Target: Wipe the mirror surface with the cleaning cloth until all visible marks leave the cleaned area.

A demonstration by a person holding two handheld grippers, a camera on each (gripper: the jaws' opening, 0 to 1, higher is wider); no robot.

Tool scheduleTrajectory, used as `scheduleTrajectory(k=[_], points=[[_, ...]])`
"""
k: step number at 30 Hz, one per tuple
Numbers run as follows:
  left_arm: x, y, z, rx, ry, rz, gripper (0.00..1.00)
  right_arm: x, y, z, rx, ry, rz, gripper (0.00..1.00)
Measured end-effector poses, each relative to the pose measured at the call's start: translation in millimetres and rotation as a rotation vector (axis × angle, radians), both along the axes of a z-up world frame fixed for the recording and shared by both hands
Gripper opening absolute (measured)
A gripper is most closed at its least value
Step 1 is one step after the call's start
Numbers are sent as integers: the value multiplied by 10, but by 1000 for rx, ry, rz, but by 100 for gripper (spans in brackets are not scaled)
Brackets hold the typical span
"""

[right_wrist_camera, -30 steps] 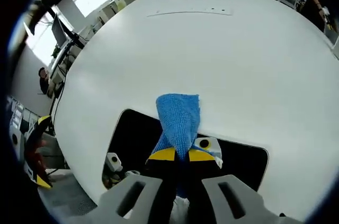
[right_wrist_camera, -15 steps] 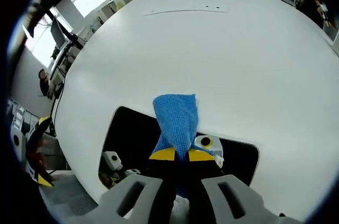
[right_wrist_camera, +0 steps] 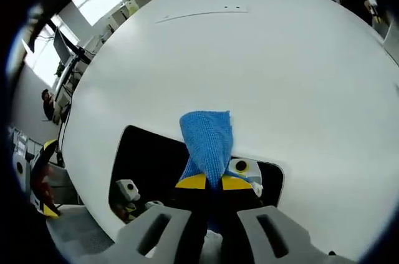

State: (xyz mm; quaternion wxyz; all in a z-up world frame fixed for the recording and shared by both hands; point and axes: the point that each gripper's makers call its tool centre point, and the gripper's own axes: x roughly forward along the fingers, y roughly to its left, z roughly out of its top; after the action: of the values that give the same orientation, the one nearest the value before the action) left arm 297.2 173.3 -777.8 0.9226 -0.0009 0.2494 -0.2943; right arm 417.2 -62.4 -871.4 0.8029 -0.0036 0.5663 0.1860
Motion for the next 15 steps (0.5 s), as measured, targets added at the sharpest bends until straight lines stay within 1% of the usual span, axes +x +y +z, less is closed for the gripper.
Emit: scheduleTrajectory(k=[2,4,6,10,12,14,15], points=[[-10,-18,2,10,-3,-9,99,1,-8,-4,-5,-3,8,0],[-1,-16,19,6,-8,-2,99,-2,-30,-4,-9,-5,15,0],[3,-8,24,6,-8,6,99,-1,-93,-1,-19,1,-4,0],[11,-8,24,8,-11,4,99,17,-180,-14,-12,0,-22,0],[23,-5,28,4,-12,10,99,14,-161,-14,-10,-2,-23,0],[31,-18,33,5,-14,6,99,14,-151,-16,-37,-14,3,0],[35,-25,33,8,-15,3,99,-9,-139,-2,-40,-18,-2,0]])
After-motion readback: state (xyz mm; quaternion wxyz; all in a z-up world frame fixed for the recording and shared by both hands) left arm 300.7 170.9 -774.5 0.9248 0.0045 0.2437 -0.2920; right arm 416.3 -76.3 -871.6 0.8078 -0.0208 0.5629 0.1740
